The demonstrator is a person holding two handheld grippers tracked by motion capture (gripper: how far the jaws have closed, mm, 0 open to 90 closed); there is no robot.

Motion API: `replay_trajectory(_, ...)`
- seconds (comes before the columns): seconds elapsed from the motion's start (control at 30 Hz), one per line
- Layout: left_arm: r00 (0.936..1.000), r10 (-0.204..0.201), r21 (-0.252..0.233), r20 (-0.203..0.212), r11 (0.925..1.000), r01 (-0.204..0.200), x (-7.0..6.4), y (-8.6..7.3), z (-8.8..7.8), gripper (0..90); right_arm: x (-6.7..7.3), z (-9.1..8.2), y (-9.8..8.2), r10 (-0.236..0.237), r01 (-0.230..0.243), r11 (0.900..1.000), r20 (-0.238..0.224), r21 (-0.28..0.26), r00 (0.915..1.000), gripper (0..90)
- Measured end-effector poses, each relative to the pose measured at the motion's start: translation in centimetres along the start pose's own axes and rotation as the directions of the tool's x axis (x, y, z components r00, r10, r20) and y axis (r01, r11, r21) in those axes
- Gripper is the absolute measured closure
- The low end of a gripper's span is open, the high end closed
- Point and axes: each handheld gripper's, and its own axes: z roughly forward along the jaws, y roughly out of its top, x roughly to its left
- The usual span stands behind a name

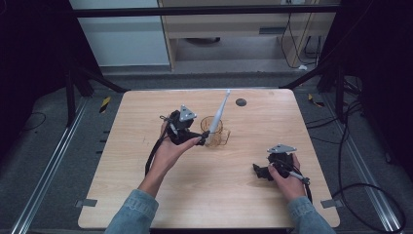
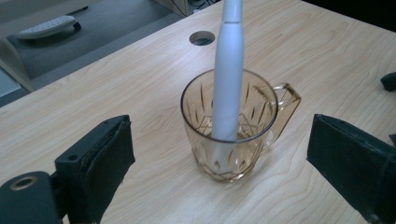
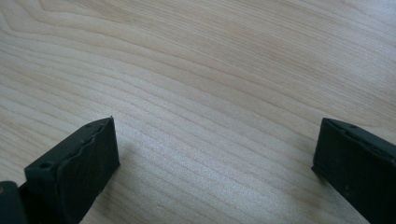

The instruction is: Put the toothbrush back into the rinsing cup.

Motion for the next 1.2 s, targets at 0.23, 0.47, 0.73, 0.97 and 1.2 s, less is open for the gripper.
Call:
replay_trajectory(0.23,0.9999,-0.010,0.006,-0.013,0.9999,0.010,1.1,-1.0,-1.0,5.9,0.0,0.0,0.0,-0.001,0.001,1.000,0.000,0.000,1.0000,0.3)
replay_trajectory(0.47,0.9995,-0.010,0.017,-0.031,0.9998,0.011,2.0,-1.8,-2.0,4.8,0.0,0.0,0.0,0.000,0.000,1.000,0.000,0.000,1.0000,0.3)
replay_trajectory(0.73,0.9986,-0.032,0.032,-0.042,0.9989,0.033,2.6,-3.9,-2.7,4.5,0.0,0.0,0.0,0.000,0.000,1.000,0.000,0.000,1.0000,0.3)
replay_trajectory(0.97,0.9971,-0.060,0.056,-0.046,0.9965,0.063,3.3,-5.7,-2.9,4.8,0.0,0.0,0.0,-0.002,0.002,1.000,0.001,0.000,1.0000,0.4)
replay_trajectory(1.2,0.9949,-0.090,0.090,-0.044,0.9915,0.094,3.9,-7.7,-2.1,5.8,0.0,0.0,0.0,0.000,0.000,1.000,0.000,0.000,1.0000,0.3)
